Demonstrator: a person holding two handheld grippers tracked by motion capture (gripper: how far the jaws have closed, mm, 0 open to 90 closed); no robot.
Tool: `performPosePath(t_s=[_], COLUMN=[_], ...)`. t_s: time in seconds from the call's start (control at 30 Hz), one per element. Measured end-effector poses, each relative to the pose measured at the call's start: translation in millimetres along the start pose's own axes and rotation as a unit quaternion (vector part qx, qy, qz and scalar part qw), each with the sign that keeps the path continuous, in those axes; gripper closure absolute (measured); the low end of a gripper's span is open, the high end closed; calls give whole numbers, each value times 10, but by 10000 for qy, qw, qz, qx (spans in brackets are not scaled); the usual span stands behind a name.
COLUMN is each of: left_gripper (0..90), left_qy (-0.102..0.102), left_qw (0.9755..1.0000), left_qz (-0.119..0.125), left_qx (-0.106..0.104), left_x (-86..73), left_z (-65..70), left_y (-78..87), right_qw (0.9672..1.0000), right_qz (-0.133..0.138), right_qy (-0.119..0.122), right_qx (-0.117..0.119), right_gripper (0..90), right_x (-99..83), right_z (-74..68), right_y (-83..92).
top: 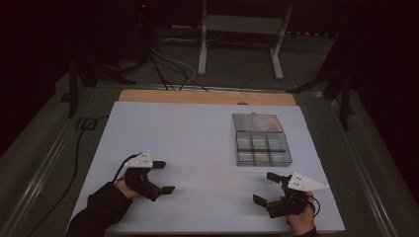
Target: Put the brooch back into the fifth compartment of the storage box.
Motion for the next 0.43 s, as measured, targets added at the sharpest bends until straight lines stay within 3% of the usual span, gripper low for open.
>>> performPosePath(t_s=[0.23, 0.43], left_gripper=[11, 11], left_qy=[188, 198], left_qw=[9996, 9994], left_qz=[88, 133], left_qx=[187, 269], left_x=[-207, -302], left_z=[-23, -11], left_y=[220, 340], right_qw=[10000, 10000], right_qz=[-23, -41], right_qy=[-3, -17], right_qx=[3, 40], right_gripper=[0, 0], right_x=[-6, -12], right_z=[4, 2], right_y=[-4, -12])
Point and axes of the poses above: each handheld gripper's, and its own axes: y roughly backward along the jaws, x roughly out of its top, z roughly to its right, the point moved 7 cm from there along -y, roughly forward along the jaws, and after that the axes turned 3 degrees about y, right-handed, at the moved point
